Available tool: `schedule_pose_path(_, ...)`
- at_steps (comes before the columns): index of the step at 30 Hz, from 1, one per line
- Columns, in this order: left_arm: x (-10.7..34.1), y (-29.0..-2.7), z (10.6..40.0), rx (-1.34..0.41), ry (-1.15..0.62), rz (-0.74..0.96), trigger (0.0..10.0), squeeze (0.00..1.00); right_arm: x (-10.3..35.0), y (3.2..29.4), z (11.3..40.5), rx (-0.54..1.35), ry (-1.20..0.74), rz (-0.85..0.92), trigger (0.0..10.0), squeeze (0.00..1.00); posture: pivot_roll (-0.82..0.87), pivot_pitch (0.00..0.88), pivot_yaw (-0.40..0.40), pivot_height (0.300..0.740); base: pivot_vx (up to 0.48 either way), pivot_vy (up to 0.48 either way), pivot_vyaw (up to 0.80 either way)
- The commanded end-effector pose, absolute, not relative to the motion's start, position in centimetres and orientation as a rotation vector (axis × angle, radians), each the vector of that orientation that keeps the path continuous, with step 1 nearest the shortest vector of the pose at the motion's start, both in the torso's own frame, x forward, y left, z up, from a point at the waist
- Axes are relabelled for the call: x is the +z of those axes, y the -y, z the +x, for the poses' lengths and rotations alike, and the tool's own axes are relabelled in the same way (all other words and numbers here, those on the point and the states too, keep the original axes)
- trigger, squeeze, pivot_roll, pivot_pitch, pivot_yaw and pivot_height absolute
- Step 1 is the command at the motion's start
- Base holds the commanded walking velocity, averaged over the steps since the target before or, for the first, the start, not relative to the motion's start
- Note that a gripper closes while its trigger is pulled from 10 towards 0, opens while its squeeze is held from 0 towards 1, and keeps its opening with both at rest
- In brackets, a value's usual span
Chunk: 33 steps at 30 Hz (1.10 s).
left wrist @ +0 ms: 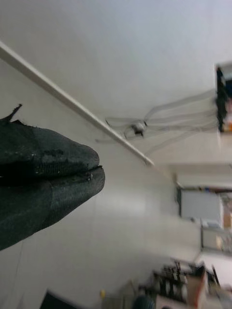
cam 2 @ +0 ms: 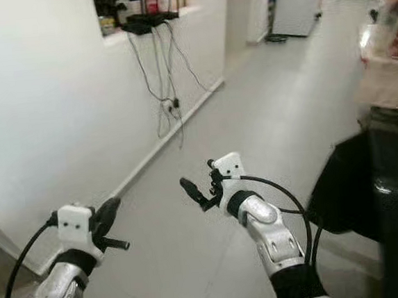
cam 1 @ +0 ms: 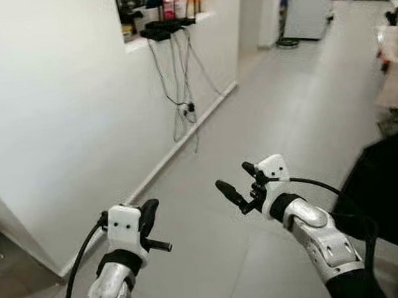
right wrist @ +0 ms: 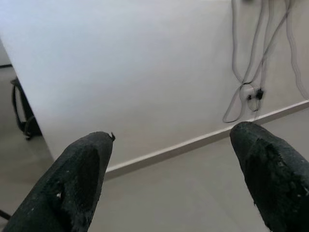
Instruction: Building children table
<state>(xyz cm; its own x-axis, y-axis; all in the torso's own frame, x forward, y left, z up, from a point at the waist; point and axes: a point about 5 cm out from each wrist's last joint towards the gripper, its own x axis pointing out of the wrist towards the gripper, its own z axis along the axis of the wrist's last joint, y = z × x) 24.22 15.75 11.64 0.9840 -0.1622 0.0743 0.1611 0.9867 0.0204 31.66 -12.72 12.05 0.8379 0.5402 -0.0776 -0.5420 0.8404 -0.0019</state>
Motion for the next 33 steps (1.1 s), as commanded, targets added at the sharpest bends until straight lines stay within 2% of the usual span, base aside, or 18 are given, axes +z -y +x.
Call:
schedule_pose_path(1,11.56,-15.67,24.30,-0.171,0.071,0.004,10.0,0.00,11.97,13.36,31.81,0.556,-0.082,-0.042,10.0,0.00,-0.10,0.000,-0.038,0.740,0.386,0.000,-0.80)
schedule_pose_path(12,11.53,-15.90,24.33,-0.174,0.066,0.004,10.0,0.00,11.84,13.13,31.84,0.558,-0.083,-0.027,10.0,0.00,-0.09,0.000,-0.025,0.740,0.387,0.000,-0.74)
schedule_pose_path(33,11.51,-15.95,24.31,-0.182,0.058,-0.003,10.0,0.00,11.84,12.95,31.75,0.574,-0.077,-0.013,10.0,0.00,-0.10,0.001,-0.011,0.740,0.389,0.000,0.00)
